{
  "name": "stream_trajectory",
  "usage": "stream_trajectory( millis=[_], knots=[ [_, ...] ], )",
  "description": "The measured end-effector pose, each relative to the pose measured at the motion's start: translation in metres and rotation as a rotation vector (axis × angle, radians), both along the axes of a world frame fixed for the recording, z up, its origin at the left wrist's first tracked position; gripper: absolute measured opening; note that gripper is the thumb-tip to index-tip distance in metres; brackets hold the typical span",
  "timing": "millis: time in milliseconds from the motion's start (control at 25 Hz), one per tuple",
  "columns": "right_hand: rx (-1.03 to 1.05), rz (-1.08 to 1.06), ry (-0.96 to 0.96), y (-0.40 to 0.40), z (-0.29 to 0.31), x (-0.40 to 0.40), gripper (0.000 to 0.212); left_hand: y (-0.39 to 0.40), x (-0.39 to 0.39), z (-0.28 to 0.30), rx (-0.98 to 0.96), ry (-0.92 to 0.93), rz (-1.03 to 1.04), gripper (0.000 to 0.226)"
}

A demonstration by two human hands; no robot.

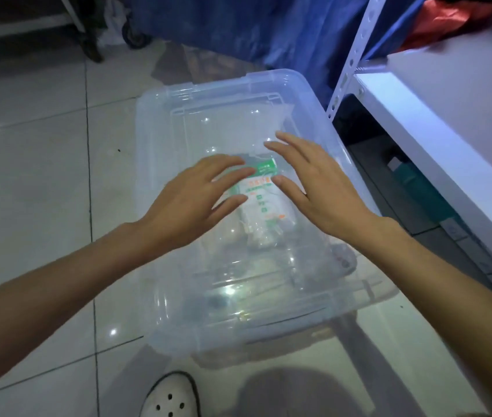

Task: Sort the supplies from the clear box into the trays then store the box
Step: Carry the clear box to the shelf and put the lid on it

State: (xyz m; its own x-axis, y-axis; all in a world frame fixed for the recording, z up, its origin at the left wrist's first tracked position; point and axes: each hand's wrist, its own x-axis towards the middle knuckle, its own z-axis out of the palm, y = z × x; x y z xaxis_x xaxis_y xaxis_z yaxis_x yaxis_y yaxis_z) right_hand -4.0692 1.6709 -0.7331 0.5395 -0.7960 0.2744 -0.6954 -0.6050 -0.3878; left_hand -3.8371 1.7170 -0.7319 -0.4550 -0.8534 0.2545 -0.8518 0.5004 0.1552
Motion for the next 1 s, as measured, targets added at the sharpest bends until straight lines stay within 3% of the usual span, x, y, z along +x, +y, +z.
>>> stream_trajectory(
  millis=[160,280,520,680,880,1000],
  knots=[
    [0.172,-0.106,0.124,-0.070,-0.008,0.042,0.056,-0.087,0.020,-0.010,0.086,-0.092,0.162,0.062],
    [0.117,-0.125,0.260,-0.089,-0.024,0.054,0.058,-0.109,0.019,-0.020,0.131,-0.086,0.208,0.061],
    [0.049,-0.135,0.250,-0.065,-0.031,0.042,0.060,-0.085,0.018,-0.028,0.056,-0.024,0.192,0.074],
    [0.041,-0.102,0.259,-0.027,-0.027,0.023,0.073,-0.057,0.014,-0.025,0.083,0.022,0.100,0.060],
    [-0.048,-0.063,0.308,0.007,-0.018,-0.002,0.053,-0.030,0.019,-0.020,0.086,0.020,-0.085,0.044],
    [-0.048,-0.051,0.238,0.014,-0.011,-0.007,0.038,-0.017,0.016,-0.016,0.075,0.028,-0.179,0.039]
  ],
)
